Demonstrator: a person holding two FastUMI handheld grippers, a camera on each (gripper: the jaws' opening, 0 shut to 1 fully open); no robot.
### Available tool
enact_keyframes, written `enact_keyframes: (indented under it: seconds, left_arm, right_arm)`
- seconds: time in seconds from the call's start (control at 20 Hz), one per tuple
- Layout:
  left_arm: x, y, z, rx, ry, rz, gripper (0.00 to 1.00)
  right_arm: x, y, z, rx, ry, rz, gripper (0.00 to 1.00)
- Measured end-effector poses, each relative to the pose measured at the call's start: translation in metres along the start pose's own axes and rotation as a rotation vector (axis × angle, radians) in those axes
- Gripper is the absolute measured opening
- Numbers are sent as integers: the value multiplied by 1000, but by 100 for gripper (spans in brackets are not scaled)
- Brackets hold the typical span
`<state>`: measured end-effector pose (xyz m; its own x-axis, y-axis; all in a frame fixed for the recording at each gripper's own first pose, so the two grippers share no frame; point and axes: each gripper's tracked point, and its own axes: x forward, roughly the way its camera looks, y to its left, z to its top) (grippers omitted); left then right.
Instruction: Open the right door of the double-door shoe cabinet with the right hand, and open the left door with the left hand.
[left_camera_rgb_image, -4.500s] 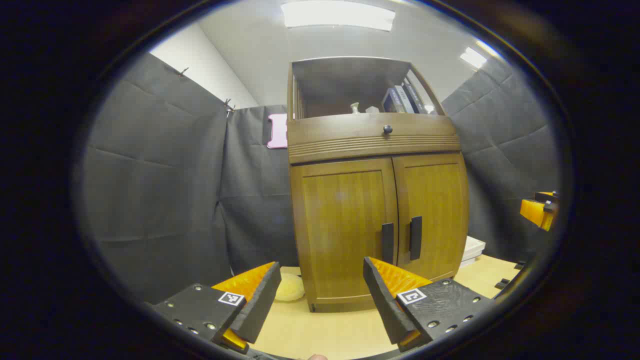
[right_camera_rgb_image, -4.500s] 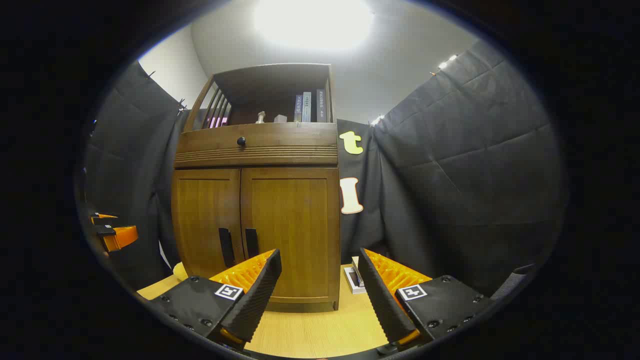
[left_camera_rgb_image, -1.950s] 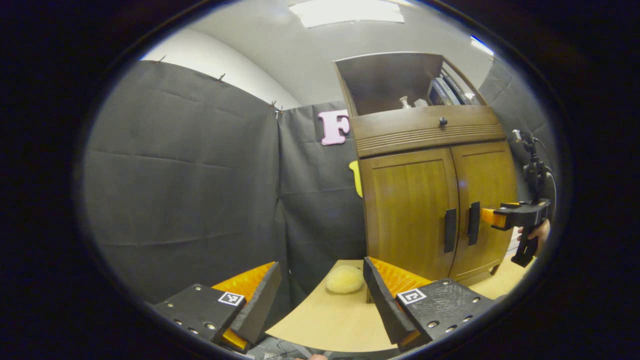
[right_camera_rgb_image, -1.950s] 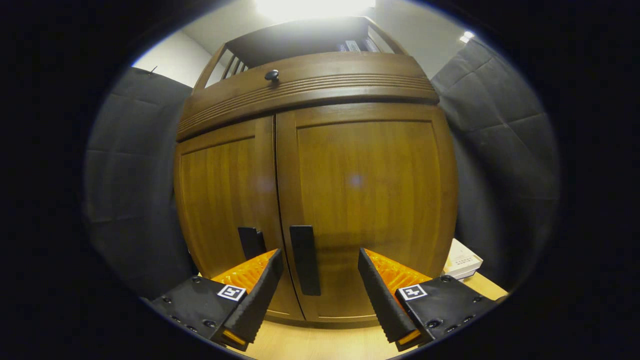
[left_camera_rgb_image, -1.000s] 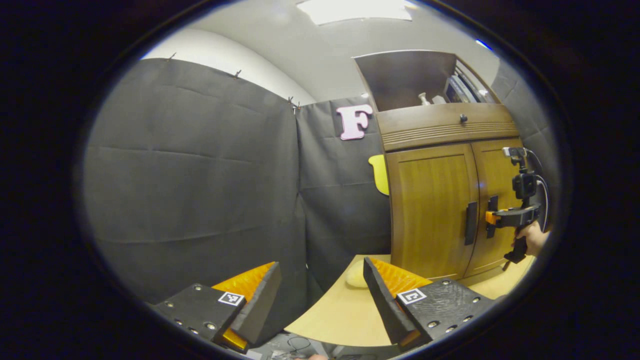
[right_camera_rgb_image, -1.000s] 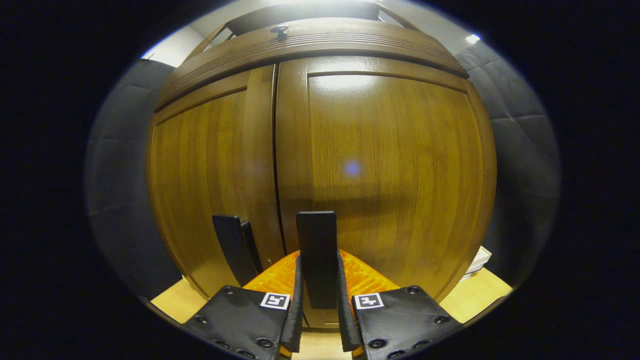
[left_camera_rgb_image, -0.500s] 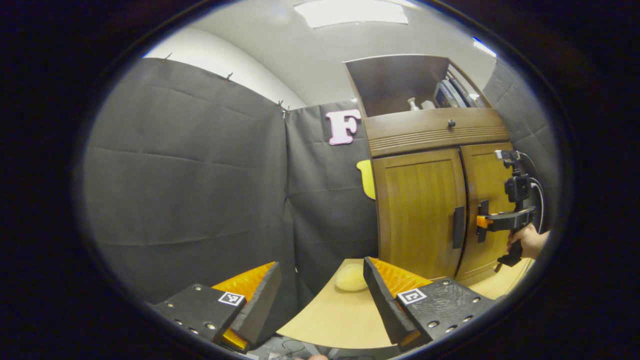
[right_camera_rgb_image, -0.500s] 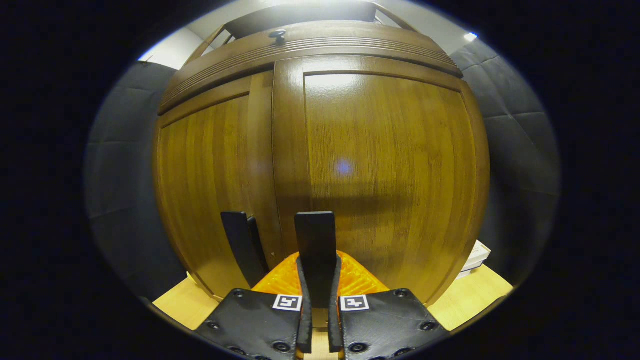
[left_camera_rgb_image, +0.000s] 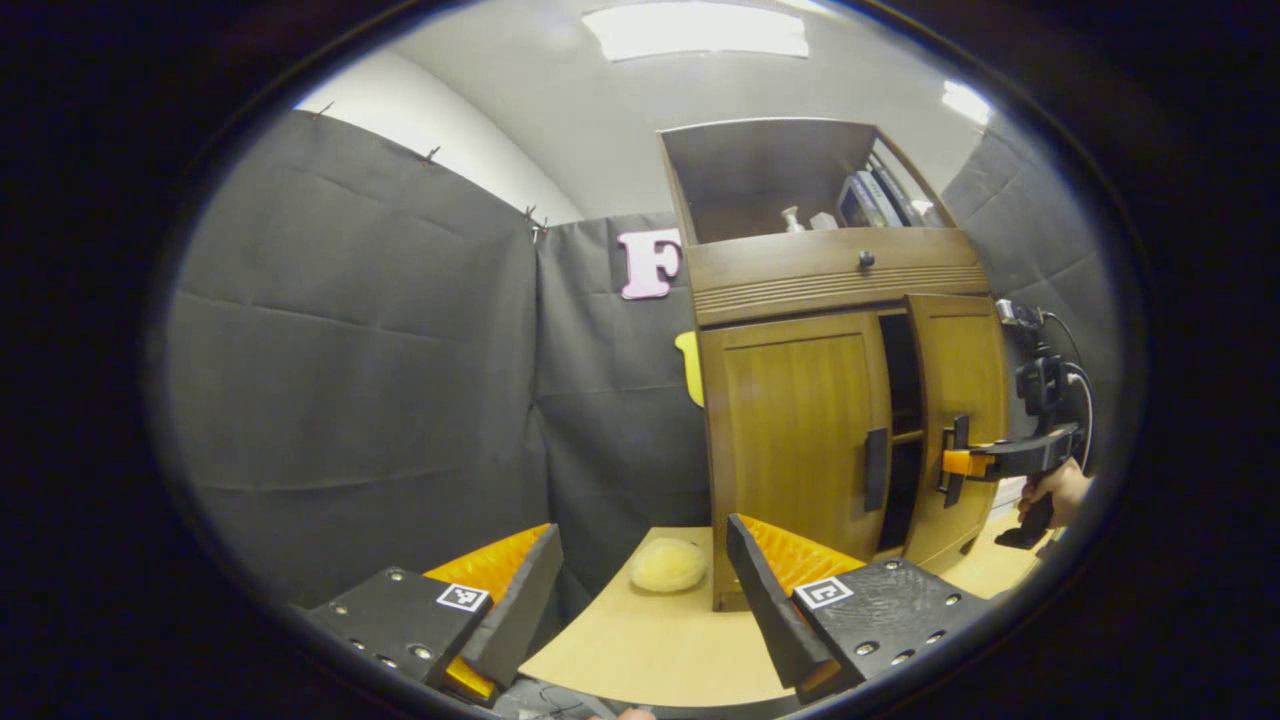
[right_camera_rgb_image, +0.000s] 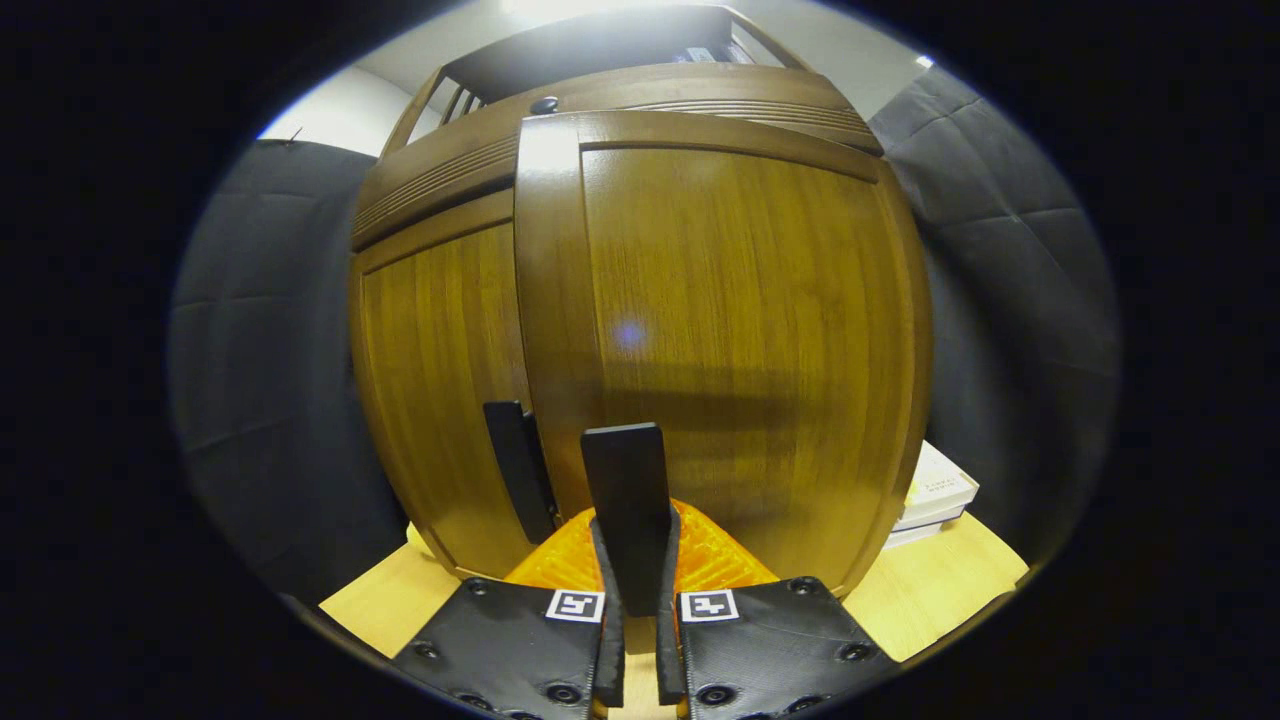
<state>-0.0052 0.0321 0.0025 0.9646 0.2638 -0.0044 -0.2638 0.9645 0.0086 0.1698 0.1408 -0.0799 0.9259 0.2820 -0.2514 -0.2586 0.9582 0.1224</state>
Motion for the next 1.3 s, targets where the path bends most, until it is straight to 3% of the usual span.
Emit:
enact_keyframes:
  seconds: [0.7,1.15,1.3]
  left_arm:
    - [4,-14,3,-17,-19,-158,96]
    - [-4,4,34,-44,-16,-249,96]
    - [0,-11,22,-47,-20,-278,96]
  right_arm:
    - [-76,-41,-12,-22,38,72,14]
    - [-124,-92,-13,-39,64,50,13]
    - [-135,-105,-14,-50,70,52,12]
